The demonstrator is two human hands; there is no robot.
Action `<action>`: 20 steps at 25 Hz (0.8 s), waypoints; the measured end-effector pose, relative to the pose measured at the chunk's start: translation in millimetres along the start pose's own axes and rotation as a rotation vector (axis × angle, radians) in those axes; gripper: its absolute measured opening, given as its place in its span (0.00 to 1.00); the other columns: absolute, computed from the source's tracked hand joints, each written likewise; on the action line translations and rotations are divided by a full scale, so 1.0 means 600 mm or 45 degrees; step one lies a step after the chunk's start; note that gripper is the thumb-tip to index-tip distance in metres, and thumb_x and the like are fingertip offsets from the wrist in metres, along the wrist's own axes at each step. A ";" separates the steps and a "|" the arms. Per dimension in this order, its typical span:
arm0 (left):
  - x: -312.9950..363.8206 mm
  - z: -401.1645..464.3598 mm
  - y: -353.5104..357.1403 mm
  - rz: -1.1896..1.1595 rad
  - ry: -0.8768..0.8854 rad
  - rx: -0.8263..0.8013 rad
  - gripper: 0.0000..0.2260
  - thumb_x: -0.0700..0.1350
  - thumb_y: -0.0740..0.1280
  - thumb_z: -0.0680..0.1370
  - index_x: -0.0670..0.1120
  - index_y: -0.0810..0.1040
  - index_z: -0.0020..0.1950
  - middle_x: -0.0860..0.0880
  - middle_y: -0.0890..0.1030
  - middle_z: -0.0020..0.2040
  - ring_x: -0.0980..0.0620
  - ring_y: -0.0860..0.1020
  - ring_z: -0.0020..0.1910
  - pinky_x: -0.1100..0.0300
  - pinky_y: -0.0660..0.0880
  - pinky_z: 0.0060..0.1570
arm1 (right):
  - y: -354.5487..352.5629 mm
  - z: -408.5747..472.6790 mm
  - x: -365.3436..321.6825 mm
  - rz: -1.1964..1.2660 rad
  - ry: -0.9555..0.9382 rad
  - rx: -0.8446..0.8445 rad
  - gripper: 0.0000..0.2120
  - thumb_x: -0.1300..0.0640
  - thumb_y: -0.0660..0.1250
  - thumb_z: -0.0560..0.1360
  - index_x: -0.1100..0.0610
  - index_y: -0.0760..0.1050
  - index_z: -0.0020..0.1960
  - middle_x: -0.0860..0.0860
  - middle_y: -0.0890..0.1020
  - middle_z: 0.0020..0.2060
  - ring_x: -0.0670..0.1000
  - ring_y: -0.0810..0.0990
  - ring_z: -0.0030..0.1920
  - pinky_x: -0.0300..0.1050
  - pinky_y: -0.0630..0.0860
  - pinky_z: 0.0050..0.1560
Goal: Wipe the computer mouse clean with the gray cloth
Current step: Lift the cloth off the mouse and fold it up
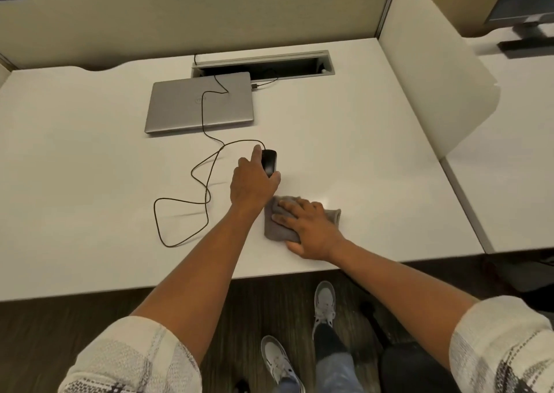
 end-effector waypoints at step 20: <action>0.022 -0.018 0.080 -0.041 -0.042 -0.127 0.40 0.54 0.70 0.74 0.57 0.48 0.80 0.37 0.71 0.62 0.37 0.73 0.59 0.45 0.75 0.54 | -0.114 -0.118 0.151 2.066 0.927 0.094 0.14 0.47 0.73 0.68 0.56 0.85 0.47 0.60 0.85 0.42 0.56 0.84 0.37 0.49 0.81 0.40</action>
Point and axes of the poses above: each hand's wrist, its own z-axis towards the middle knuckle, its own y-axis out of the palm, x = y × z, the point moved 8 cm from there along z, towards the middle knuckle
